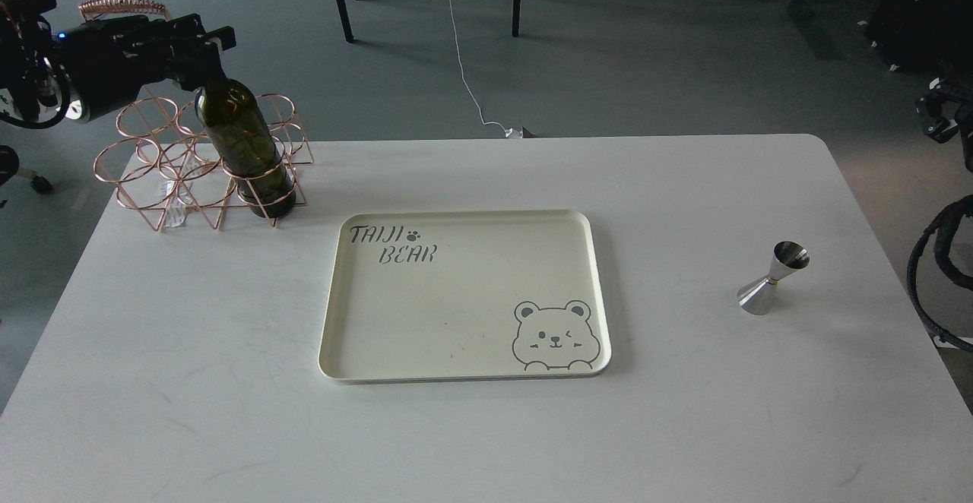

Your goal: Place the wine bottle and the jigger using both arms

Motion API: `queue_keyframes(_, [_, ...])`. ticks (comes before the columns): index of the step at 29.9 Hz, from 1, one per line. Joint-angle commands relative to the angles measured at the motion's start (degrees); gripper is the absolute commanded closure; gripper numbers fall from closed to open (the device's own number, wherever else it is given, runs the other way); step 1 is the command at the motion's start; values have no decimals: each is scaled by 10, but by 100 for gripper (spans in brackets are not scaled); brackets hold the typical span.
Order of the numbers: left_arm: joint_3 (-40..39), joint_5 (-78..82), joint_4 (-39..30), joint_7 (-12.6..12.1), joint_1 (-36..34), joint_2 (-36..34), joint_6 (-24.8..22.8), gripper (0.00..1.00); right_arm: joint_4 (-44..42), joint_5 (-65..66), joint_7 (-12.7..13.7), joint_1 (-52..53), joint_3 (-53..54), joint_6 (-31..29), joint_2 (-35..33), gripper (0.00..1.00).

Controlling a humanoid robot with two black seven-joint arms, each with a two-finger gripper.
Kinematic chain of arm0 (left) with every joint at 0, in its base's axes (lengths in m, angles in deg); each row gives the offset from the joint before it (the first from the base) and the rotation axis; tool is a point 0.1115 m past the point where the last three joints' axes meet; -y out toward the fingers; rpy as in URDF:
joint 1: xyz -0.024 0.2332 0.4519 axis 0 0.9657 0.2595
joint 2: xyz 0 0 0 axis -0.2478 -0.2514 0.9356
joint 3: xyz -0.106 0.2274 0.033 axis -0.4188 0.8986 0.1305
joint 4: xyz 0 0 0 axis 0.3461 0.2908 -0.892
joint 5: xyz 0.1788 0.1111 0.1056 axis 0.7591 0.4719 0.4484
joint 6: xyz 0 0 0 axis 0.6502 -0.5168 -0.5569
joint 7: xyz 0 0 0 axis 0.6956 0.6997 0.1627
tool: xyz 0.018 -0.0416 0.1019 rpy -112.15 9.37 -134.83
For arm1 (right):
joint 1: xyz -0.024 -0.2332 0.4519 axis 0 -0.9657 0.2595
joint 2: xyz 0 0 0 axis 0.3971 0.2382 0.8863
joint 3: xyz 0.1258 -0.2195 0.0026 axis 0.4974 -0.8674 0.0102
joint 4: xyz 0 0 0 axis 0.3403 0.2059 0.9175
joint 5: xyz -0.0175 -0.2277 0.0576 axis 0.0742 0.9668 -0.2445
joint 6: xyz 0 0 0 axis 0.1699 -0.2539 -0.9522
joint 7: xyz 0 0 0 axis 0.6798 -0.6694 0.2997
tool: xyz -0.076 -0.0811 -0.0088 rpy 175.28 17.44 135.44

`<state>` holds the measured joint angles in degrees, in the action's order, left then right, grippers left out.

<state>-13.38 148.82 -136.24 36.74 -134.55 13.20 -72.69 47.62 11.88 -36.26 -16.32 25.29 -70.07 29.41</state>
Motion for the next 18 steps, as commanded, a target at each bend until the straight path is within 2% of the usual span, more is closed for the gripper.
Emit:
queue_keyframes(1, [0, -8, 0, 0, 4, -1, 2, 28, 0, 0, 0, 0, 0, 0, 0, 1])
queue_keyframes(13, [-12, -117, -1, -1, -10, -8, 23, 7, 0, 0, 0, 0, 0, 0, 0, 1])
queue_keyframes(18, [-16, -248, 1, -2, -31, -32, 23, 6, 0, 0, 0, 1, 1, 0, 0, 1])
